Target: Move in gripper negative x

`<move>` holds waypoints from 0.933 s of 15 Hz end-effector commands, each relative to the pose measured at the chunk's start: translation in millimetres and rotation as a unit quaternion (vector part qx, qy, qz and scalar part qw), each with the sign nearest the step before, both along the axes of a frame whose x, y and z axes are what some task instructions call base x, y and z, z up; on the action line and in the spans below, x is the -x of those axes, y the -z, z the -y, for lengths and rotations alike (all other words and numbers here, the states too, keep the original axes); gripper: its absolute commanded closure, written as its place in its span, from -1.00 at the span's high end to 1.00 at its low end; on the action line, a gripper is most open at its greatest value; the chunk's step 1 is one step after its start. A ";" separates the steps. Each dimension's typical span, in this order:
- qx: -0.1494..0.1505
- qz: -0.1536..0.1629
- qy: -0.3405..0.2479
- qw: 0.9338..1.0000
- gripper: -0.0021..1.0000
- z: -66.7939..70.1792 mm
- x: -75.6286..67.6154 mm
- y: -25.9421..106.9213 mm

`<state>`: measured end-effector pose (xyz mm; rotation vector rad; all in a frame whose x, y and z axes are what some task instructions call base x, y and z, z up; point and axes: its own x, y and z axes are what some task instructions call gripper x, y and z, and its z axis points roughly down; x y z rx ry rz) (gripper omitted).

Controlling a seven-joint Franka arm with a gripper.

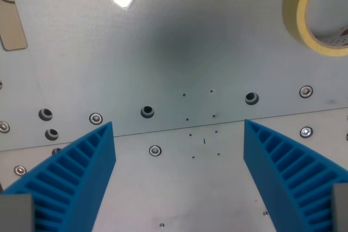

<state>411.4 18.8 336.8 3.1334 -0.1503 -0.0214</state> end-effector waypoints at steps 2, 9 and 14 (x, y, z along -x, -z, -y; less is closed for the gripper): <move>0.000 0.004 0.000 1.000 1.00 -0.9 10.3 -3.3; 0.000 0.004 0.000 1.000 1.00 -4.3 45.1 -3.5; 0.000 0.004 0.000 1.000 1.00 -6.7 70.0 -3.6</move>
